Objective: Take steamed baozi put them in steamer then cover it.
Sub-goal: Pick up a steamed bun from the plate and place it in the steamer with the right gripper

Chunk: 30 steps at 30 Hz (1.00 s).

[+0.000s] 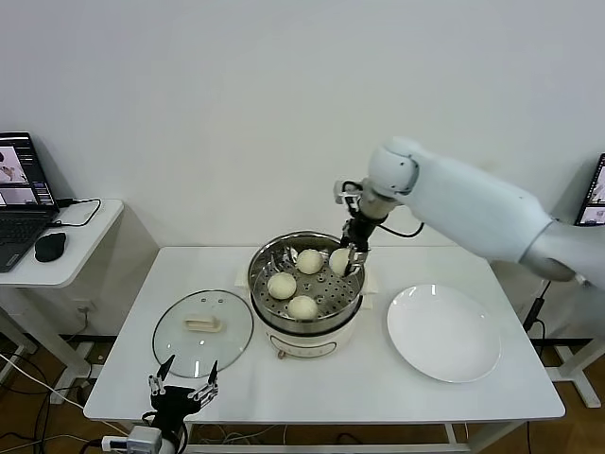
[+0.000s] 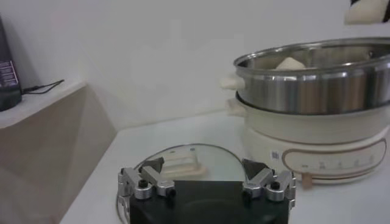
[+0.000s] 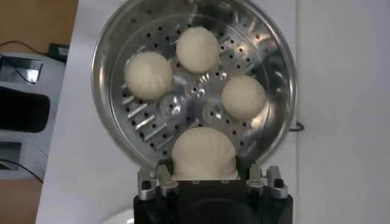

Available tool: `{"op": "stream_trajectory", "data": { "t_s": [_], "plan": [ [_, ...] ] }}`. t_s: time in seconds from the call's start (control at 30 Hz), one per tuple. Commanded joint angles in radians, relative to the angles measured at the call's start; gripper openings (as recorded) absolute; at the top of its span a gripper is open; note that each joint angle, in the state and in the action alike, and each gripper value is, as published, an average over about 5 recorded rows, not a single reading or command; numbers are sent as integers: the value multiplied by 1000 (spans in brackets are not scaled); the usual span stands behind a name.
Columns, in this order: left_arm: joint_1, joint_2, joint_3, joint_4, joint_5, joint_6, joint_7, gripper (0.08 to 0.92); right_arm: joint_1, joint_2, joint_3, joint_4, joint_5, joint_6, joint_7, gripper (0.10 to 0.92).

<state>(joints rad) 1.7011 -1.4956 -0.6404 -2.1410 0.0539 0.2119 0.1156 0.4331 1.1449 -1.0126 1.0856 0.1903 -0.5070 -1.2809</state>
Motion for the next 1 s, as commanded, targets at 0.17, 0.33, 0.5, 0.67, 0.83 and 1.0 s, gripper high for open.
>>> {"op": "stream_trajectory", "data": {
  "t_s": [0.17,0.33,0.5,0.67,0.83,1.0],
  "plan": [
    [-16,5,-5,12,-12,1,2,823,-31,116,-49,-119,-32,-4,1,628],
    [-19,4,-3,21,-12,1,2,823,-47,113,-55,-129,-57,0,7,631],
    [-20,0,-1,20,-11,1,3,823,-62,115,-46,-136,-59,0,14,628],
    [-19,0,-1,19,-11,1,4,823,-79,117,-31,-146,-72,2,21,630],
    [-15,1,0,21,-10,1,3,823,-85,109,-27,-141,-83,2,27,670],
    [-13,2,-1,17,-8,1,4,823,-86,100,9,-130,-74,-7,40,789]
  ]
}}
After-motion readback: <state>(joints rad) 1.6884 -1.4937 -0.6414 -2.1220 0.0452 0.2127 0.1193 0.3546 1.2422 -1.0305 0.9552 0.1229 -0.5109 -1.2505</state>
